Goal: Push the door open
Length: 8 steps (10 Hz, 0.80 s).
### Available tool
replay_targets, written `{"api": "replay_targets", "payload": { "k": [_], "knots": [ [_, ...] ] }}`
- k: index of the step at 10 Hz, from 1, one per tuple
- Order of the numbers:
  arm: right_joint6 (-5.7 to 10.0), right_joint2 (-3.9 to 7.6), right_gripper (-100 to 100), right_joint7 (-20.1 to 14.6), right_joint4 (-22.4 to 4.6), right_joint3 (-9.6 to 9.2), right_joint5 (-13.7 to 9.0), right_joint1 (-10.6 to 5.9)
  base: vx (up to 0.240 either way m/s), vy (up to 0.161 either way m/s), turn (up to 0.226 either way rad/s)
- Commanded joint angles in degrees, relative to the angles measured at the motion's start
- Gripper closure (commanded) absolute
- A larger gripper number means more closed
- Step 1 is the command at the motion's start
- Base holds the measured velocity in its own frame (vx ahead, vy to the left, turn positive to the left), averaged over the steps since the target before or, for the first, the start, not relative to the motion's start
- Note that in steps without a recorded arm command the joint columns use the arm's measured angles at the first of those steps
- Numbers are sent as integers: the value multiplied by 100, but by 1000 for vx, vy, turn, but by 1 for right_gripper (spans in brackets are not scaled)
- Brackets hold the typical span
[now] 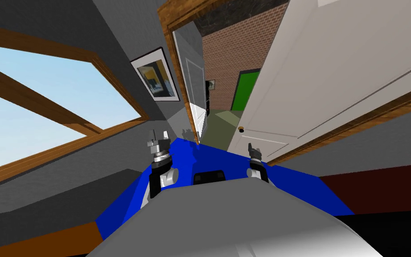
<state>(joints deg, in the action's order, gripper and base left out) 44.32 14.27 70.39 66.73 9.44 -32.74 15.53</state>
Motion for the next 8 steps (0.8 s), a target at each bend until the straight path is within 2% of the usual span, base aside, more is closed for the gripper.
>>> {"api": "replay_targets", "payload": {
  "k": [1, 8],
  "knots": [
    [39, 37, -100, 264, -208, 36, -98, -44, 41, -52, 209],
    [239, 191, -100, 1180, -1091, 151, -456, -227, 30, -60, 195]
  ]
}}
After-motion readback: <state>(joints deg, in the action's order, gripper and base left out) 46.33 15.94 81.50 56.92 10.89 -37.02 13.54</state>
